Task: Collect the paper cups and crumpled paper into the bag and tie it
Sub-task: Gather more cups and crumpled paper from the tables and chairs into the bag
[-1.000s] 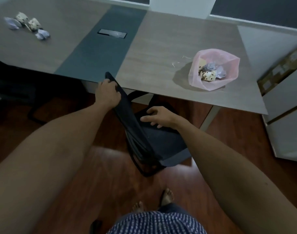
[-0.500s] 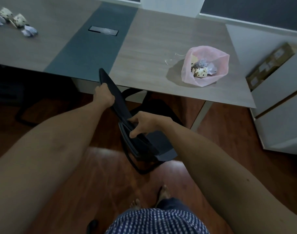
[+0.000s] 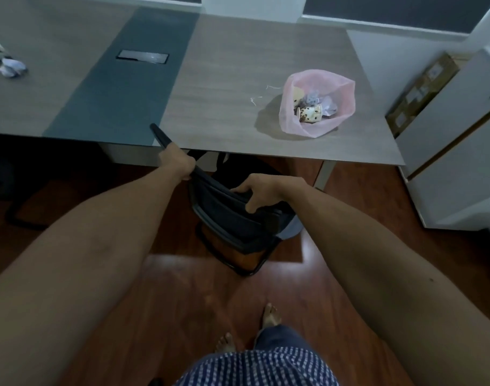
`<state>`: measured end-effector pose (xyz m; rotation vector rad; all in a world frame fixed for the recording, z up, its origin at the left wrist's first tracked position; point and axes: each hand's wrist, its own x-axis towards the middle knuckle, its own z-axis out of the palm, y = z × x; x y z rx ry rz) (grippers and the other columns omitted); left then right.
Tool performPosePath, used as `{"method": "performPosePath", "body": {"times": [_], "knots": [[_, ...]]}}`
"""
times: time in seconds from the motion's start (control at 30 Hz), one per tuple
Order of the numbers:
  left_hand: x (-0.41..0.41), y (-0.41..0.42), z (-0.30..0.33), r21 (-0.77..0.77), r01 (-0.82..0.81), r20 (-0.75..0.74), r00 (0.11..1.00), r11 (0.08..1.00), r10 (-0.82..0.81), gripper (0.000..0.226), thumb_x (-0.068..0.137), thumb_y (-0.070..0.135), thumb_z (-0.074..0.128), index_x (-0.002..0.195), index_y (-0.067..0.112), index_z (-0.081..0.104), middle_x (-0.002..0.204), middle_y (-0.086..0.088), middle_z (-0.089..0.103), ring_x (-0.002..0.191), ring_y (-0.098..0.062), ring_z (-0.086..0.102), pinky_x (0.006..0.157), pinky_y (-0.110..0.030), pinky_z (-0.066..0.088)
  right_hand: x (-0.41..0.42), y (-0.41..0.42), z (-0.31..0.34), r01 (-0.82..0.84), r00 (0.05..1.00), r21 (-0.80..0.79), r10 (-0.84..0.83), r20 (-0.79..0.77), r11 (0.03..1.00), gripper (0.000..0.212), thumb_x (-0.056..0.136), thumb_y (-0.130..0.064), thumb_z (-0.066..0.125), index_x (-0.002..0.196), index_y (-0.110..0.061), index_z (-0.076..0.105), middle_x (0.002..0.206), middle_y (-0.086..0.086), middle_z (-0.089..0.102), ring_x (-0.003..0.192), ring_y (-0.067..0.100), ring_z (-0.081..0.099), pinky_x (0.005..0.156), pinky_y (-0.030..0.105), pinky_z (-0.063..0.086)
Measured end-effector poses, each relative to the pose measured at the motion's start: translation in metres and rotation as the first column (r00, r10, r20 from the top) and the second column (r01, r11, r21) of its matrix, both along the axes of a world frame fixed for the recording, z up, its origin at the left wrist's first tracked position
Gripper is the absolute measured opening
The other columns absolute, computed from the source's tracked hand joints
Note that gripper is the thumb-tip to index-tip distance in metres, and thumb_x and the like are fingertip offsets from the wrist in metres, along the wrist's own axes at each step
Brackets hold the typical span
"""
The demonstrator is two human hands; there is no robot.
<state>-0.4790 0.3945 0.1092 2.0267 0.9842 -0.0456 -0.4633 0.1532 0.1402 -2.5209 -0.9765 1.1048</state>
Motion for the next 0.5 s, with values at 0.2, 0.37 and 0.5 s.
{"method": "performPosePath", "body": {"times": [0.2, 0.37, 0.5], "knots": [[0.022, -0.016, -0.006, -0.402, -0.083, 0.008, 0.996, 0.912, 0.094, 0.057, 0.088, -0.002, 0.060, 0.140, 0.013, 0.041, 0.125, -0.020, 0.053, 0.103, -0.032, 0.063, 0.058, -0.043, 0.061, 0.018, -0.040, 0.008, -0.004, 0.998, -0.025, 0.006, 0.061, 1.000, 0.070, 0.080, 0.000, 0.068, 0.143, -0.031, 0.058, 0.121, -0.002, 0.067, 0.103, 0.020, 0.061, 0.090, 0.037, 0.054], [0.028, -0.045, -0.004, -0.446, -0.066, 0.004, 0.997, 0.893, 0.076, 0.072, 0.088, -0.003, 0.066, 0.147, 0.011, 0.028, 0.128, -0.018, 0.049, 0.110, -0.031, 0.061, 0.049, -0.036, 0.059, 0.036, -0.070, 0.009, 0.003, 0.983, -0.059, 0.007, 0.184, 0.998, 0.066, 0.082, 0.003, 0.059, 0.139, -0.030, 0.063, 0.119, 0.000, 0.067, 0.101, 0.018, 0.058, 0.085, 0.031, 0.050], [0.037, -0.064, -0.004, -0.392, -0.059, 0.015, 0.997, 0.918, 0.070, 0.075, 0.083, 0.004, 0.076, 0.145, 0.006, 0.034, 0.127, -0.017, 0.053, 0.104, -0.029, 0.064, 0.045, -0.031, 0.058, 0.054, -0.093, 0.004, 0.049, 0.954, -0.113, -0.012, 0.301, 0.992, 0.059, 0.085, 0.004, 0.053, 0.131, -0.029, 0.068, 0.118, 0.001, 0.066, 0.102, 0.023, 0.059, 0.088, 0.037, 0.051]]}}
